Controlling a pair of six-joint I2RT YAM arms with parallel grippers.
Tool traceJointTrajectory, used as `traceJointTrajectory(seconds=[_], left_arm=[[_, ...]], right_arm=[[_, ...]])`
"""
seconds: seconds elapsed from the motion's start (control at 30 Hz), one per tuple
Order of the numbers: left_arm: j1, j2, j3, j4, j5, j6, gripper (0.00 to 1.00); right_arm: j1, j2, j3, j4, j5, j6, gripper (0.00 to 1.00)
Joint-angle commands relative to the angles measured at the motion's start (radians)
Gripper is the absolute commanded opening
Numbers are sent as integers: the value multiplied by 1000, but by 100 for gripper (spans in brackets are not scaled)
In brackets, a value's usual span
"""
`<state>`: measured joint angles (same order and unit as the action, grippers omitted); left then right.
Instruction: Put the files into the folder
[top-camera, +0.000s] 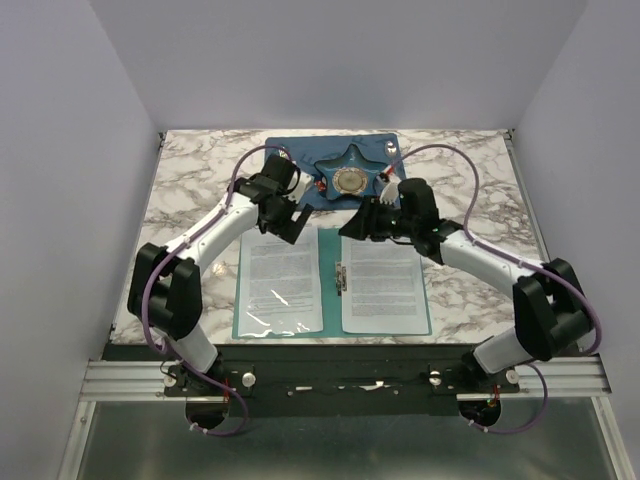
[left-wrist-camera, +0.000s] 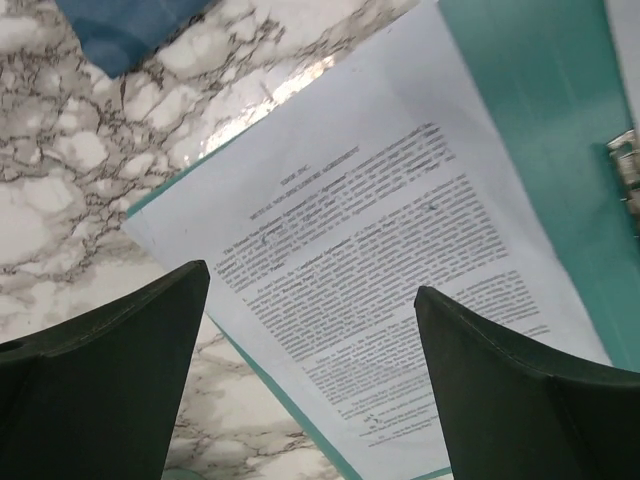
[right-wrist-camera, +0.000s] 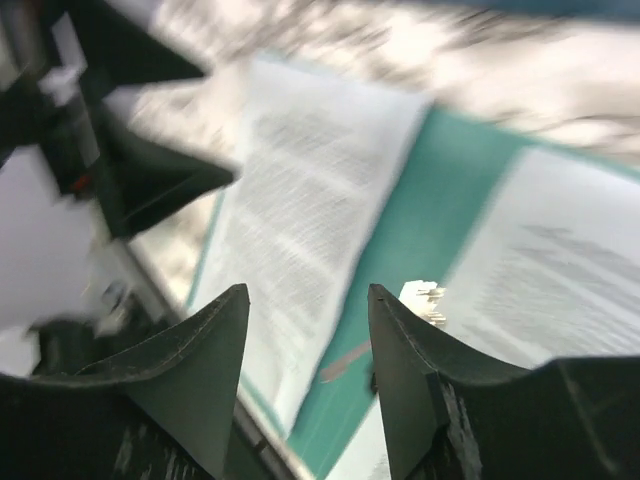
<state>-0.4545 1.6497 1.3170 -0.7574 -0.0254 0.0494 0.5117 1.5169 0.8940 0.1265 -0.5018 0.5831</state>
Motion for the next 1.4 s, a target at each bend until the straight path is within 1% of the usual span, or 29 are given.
traceJointTrajectory(seconds=[0.0,0.07,0.1,0.13,0.27,0.4,0.57,0.6,0.73,0.8,0.87,0.9,0.97,1.0,1.03,1.1,1.13,1.17,1.2,1.23,1.27,1.37], left_arm=[[-71,47,68,-34,64,-39,99],[-101,88,102,-10,84,-71,99],[-107,100,114,0,109,-104,99],[-113,114,143,10,122,-121,99],[-173,206,231,24,136,-172,99],[-240,255,281,32,91,-203,99],[-251,301,294,55,55,-263,99],[-251,306,294,58,48,-296,99],[-263,331,318,61,12,-335,99],[-295,348,367,29,-62,-335,99],[-306,334,401,6,-76,-352,99],[-306,322,401,7,-76,-367,99],[-306,274,377,32,-67,-404,99],[-302,265,364,38,-53,-411,99],[-299,260,341,53,-15,-410,99],[-288,295,309,43,24,-416,99],[-285,308,307,29,22,-424,99],[-283,306,280,38,3,-433,99],[-285,296,257,58,-19,-433,99],[-282,282,239,78,-48,-433,99],[-279,265,219,96,-85,-434,99],[-270,285,238,84,-81,-439,99]], right_arm=[[-48,-76,40,-378,553,-22,61],[-105,-101,16,-456,668,9,62],[-127,-104,7,-481,690,44,62],[-181,-107,0,-505,710,61,62],[-281,-80,-26,-570,714,93,62],[-294,-35,-12,-600,730,107,62],[-294,-90,-70,-604,717,124,62],[-294,-106,-82,-602,706,133,62],[-295,-222,-188,-547,620,143,62],[-294,-320,-261,-463,547,117,61],[-295,-404,-314,-371,507,104,60],[-294,-511,-370,-337,470,77,58],[-294,-617,-421,-247,398,55,54],[-292,-689,-452,-222,385,32,49],[-294,-714,-460,-215,384,31,46],[-294,-722,-448,-286,460,43,42],[-294,-686,-407,-329,491,47,43],[-294,-664,-389,-409,546,56,47],[-292,-640,-370,-456,565,66,56],[-294,-603,-357,-487,581,81,60],[-292,-584,-345,-529,598,84,63],[-294,-546,-351,-593,635,133,68]])
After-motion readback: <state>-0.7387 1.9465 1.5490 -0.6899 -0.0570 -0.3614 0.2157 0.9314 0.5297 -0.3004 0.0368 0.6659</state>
